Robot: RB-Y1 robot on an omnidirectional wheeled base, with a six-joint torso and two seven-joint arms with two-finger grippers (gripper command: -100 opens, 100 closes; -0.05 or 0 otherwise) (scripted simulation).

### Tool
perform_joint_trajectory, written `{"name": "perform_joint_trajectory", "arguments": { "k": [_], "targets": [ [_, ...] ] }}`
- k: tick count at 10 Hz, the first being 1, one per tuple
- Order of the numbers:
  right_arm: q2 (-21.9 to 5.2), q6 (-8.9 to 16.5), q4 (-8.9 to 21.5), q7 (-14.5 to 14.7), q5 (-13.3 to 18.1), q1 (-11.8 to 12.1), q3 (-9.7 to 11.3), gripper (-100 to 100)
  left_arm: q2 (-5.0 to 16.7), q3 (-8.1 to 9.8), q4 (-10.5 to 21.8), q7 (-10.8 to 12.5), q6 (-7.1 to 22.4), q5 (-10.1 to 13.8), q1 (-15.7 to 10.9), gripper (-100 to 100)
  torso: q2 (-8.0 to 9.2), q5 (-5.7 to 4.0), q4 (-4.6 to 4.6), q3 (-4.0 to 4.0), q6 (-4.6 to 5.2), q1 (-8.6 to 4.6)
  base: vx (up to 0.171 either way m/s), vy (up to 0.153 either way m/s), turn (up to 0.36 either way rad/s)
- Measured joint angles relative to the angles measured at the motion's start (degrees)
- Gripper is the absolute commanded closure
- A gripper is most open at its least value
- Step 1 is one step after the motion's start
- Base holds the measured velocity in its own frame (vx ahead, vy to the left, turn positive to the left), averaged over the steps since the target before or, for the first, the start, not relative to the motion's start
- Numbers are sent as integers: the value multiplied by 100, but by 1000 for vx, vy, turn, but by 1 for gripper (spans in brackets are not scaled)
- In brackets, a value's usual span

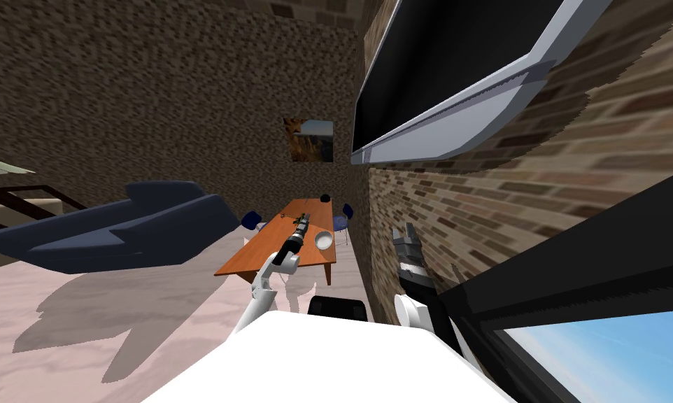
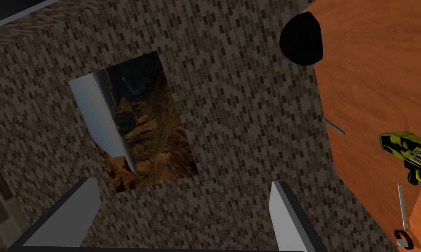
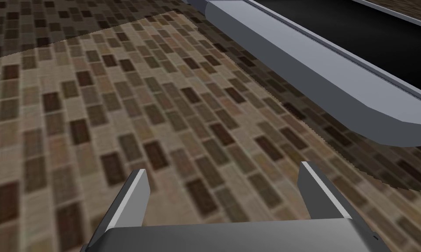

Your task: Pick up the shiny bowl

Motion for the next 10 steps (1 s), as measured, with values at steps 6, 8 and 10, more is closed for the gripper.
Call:
{"name": "perform_joint_trajectory", "arguments": {
  "k": [6,8,10],
  "targets": [
    [0,0,0,0,0,0,0,0,-54,21,412,-174,812,26,-404,-100,1,0,0,1,0,-1,4,-6,-24],
    [0,0,0,0,0,0,0,0,-4,44,519,-192,1068,74,-508,-100,2,0,1,1,-2,1,4,-5,-19],
    [0,0,0,0,0,0,0,0,-6,67,667,-250,1412,94,-686,-100,1,-1,0,1,-2,-1,9,-10,-31]
  ]
}}
